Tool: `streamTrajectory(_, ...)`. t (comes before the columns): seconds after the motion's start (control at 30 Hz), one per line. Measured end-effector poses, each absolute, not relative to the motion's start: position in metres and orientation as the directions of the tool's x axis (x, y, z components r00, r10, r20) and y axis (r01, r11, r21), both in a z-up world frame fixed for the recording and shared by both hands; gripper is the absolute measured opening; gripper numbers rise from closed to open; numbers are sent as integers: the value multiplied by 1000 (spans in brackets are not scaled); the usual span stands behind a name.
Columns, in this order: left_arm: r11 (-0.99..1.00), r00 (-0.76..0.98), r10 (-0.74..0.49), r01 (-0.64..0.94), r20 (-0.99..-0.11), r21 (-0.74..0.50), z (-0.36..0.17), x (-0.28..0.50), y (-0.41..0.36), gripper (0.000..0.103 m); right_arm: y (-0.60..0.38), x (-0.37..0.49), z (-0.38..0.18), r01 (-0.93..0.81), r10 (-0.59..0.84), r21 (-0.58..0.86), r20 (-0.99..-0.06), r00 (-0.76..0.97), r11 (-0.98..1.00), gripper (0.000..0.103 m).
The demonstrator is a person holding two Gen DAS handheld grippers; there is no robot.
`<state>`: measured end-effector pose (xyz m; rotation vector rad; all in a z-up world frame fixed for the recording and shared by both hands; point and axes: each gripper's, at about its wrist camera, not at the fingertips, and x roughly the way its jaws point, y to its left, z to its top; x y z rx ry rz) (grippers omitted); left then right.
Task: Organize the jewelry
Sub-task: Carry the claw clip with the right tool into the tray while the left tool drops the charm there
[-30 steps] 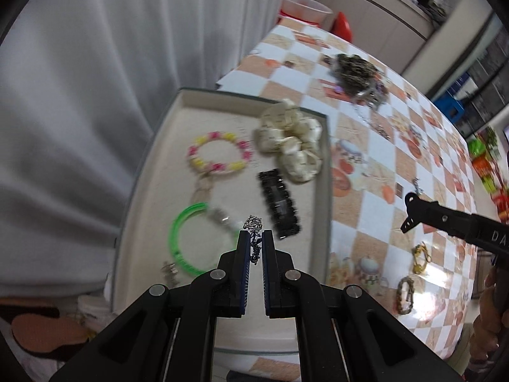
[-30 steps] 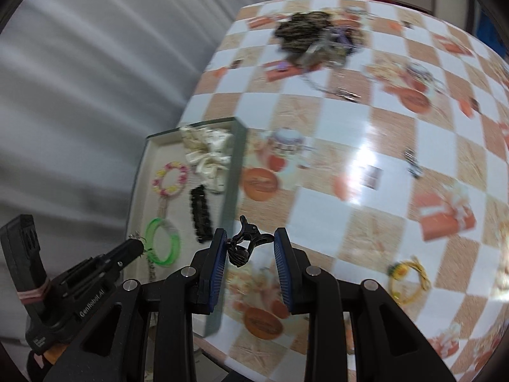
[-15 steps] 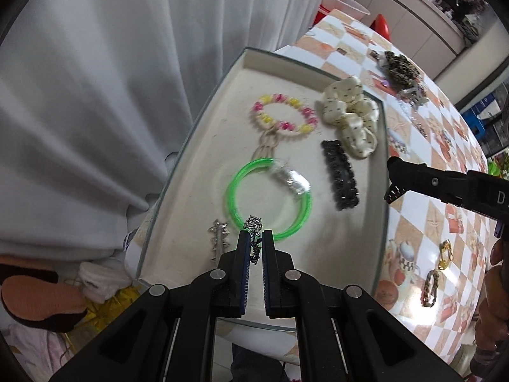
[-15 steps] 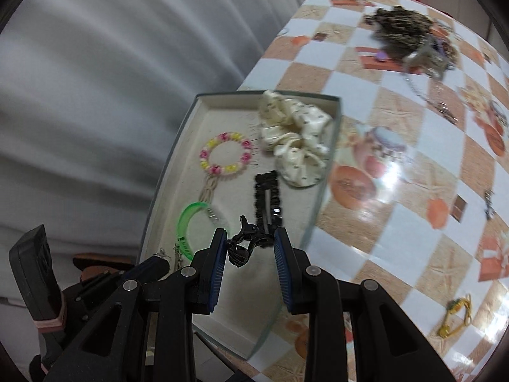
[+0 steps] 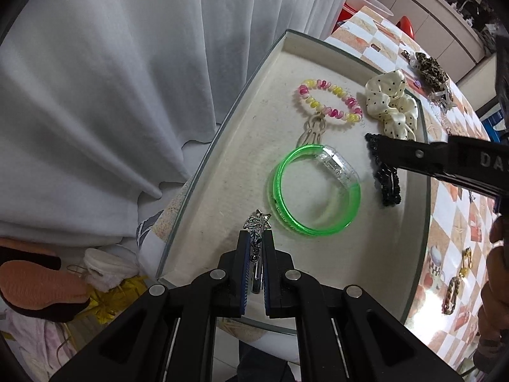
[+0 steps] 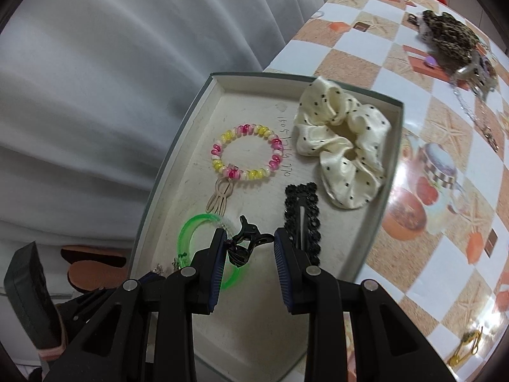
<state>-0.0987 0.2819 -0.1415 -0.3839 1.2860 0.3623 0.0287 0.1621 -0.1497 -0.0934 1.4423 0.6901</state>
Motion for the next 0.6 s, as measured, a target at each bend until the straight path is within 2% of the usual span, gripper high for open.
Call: streamTrajectory(0.6,895,207,62,-444,-976,-37,-153,-96,277,12,174,29,-178,-503,303,276,-953,-30,819,33)
